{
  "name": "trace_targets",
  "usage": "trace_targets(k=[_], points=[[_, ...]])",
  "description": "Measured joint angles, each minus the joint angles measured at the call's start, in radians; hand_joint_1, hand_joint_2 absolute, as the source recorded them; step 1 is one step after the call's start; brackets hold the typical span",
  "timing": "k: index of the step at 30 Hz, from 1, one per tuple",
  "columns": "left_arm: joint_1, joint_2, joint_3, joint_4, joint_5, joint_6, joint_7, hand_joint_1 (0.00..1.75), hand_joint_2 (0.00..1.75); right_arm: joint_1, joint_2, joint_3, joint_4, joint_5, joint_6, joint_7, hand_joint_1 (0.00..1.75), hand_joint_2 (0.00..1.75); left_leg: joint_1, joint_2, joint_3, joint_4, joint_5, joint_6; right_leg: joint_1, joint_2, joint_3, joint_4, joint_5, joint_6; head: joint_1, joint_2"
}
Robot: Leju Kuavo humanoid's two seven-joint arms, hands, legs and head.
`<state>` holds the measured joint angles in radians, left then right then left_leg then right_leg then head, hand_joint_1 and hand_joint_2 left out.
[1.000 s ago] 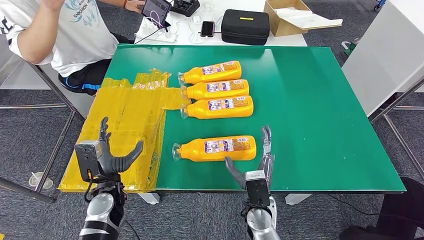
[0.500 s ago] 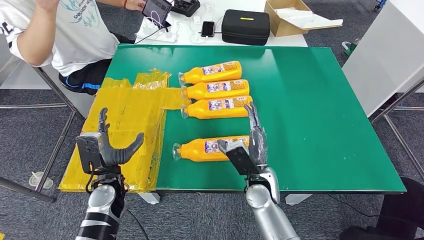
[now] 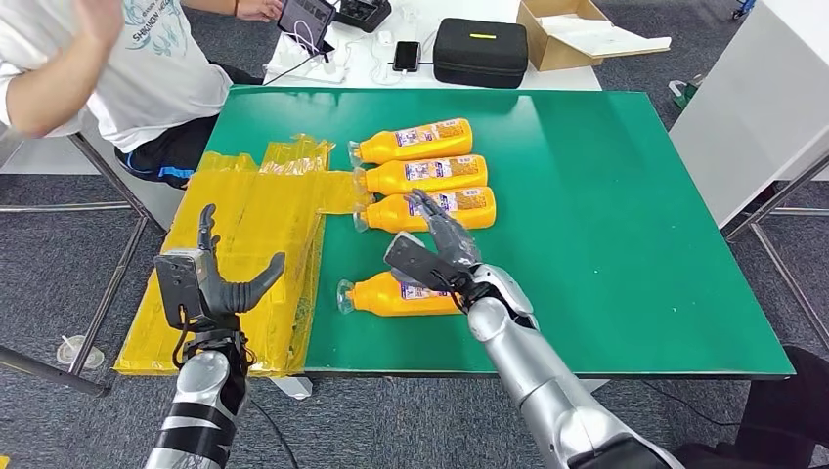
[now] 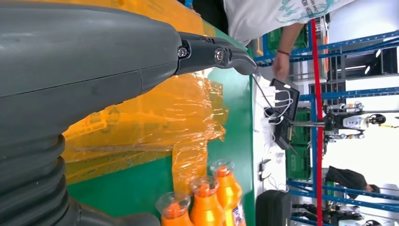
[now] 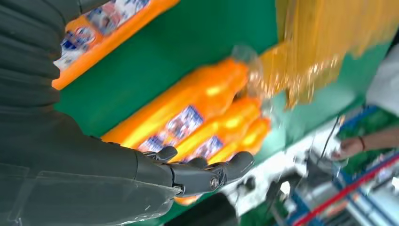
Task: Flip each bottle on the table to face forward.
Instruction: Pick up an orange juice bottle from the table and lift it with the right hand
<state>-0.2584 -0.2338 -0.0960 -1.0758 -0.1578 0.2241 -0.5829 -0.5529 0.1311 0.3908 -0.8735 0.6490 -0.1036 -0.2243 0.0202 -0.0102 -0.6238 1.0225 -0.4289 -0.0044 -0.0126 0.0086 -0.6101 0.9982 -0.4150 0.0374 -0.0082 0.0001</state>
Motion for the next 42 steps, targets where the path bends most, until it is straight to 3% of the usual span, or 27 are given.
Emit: trace_targets(k=[7,15,21,42], points=[[-0.017,0.000,0.011,0.025,0.008,0.002,-0.008,0.00,1.75,-0.059,0.002,0.035,0.100,-0.022,0.029,-0.017,0.00,1.75,0.000,0.000,0.000,0.000,0.000,0.000,0.000,0.000,0.000,0.000,0.000,0.000,0.000,0.000],[-0.047,0.002,0.025,0.058,0.016,0.006,-0.025,0.00,1.75,-0.108,0.002,0.094,0.168,-0.087,0.175,-0.073,0.00,1.75,0.000,0.000,0.000,0.000,0.000,0.000,0.000,0.000,0.000,0.000,0.000,0.000,0.000,0.000],[-0.072,0.003,0.038,0.103,0.024,0.007,-0.040,0.00,1.75,-0.137,-0.008,0.153,0.194,-0.112,0.226,-0.087,0.00,1.75,0.000,0.000,0.000,0.000,0.000,0.000,0.000,0.000,0.000,0.000,0.000,0.000,0.000,0.000],[-0.095,0.005,0.057,0.177,0.019,0.004,-0.043,0.00,1.75,-0.086,-0.122,0.315,0.199,-0.115,0.199,-0.067,0.00,1.75,0.000,0.000,0.000,0.000,0.000,0.000,0.000,0.000,0.000,0.000,0.000,0.000,0.000,0.000]])
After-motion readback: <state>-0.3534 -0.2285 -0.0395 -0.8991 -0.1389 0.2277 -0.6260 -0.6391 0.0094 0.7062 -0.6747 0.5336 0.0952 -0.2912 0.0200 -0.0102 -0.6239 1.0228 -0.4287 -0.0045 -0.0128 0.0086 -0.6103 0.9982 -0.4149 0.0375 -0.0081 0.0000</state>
